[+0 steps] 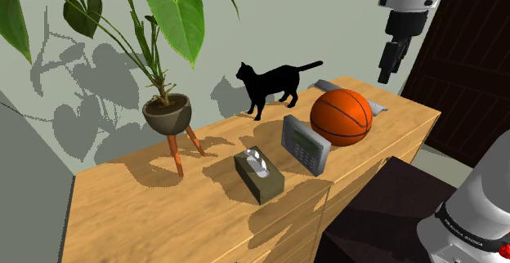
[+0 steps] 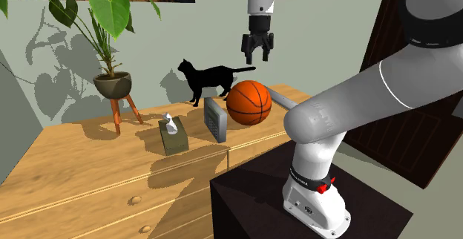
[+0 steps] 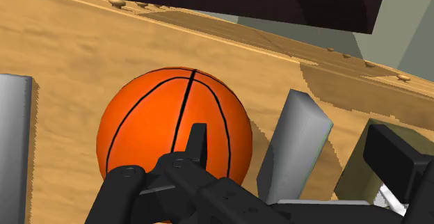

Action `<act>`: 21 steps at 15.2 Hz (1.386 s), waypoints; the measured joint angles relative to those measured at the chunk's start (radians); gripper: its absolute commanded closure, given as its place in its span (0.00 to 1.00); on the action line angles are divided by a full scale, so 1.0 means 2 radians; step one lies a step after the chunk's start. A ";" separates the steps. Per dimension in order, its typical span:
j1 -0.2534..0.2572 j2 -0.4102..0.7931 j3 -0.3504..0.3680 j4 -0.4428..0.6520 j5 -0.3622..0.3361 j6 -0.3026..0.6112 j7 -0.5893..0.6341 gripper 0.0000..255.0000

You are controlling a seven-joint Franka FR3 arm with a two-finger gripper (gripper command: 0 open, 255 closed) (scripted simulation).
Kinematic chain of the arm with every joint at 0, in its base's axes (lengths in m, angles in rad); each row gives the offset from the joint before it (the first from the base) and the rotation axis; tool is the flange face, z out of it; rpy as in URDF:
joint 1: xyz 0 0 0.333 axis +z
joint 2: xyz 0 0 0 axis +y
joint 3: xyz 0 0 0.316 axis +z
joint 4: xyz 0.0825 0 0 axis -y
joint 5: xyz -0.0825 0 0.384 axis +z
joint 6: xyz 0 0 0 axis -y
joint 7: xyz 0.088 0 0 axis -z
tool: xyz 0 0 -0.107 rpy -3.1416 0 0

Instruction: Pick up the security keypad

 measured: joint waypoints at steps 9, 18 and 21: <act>0.007 0.052 0.036 -0.059 0.033 0.118 0.059 0.00; 0.015 0.177 0.080 -0.089 0.065 0.283 0.126 0.00; 0.017 0.228 0.093 -0.084 0.070 0.334 0.149 0.00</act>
